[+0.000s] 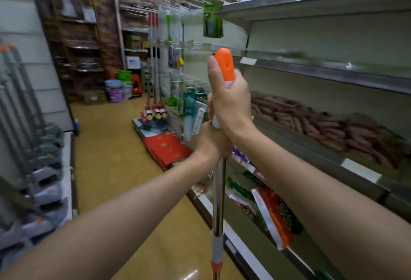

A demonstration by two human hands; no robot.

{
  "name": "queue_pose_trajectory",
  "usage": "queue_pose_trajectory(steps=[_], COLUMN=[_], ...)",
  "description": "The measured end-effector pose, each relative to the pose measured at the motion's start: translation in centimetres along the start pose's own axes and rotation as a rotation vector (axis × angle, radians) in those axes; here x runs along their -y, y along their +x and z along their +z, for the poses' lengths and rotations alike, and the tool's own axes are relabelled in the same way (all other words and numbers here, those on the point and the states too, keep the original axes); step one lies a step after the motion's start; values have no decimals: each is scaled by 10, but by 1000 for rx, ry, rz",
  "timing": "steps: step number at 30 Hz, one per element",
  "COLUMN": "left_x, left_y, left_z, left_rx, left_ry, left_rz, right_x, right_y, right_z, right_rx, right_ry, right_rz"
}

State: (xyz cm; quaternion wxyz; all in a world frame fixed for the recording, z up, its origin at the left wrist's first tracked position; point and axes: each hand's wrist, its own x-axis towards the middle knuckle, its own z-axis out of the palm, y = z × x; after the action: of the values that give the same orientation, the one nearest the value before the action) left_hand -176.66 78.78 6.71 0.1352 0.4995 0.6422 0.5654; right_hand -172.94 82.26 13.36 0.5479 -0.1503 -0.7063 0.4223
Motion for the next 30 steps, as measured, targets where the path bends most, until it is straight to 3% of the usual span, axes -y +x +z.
queue_pose_trajectory(steps=[3, 5, 12, 19, 23, 30], left_x=[14, 33, 91, 194, 237, 296], left_y=[24, 43, 84, 147, 220, 323], left_z=[-35, -55, -118, -172, -208, -263], left_rx=[-176, -183, -403, -290, -341, -360], left_ry=[16, -135, 53, 499, 474, 479], left_rz=[-43, -117, 68, -235, -256, -275], right_x=[-11, -17, -58, -121, -164, -236], right_y=[20, 36, 92, 172, 231, 305], right_z=[42, 66, 154, 236, 285, 364], right_rx=[51, 76, 201, 325, 489, 627], right_ry=[40, 69, 202, 306, 421, 544], right_rz=[0, -8, -1, 0, -15, 34])
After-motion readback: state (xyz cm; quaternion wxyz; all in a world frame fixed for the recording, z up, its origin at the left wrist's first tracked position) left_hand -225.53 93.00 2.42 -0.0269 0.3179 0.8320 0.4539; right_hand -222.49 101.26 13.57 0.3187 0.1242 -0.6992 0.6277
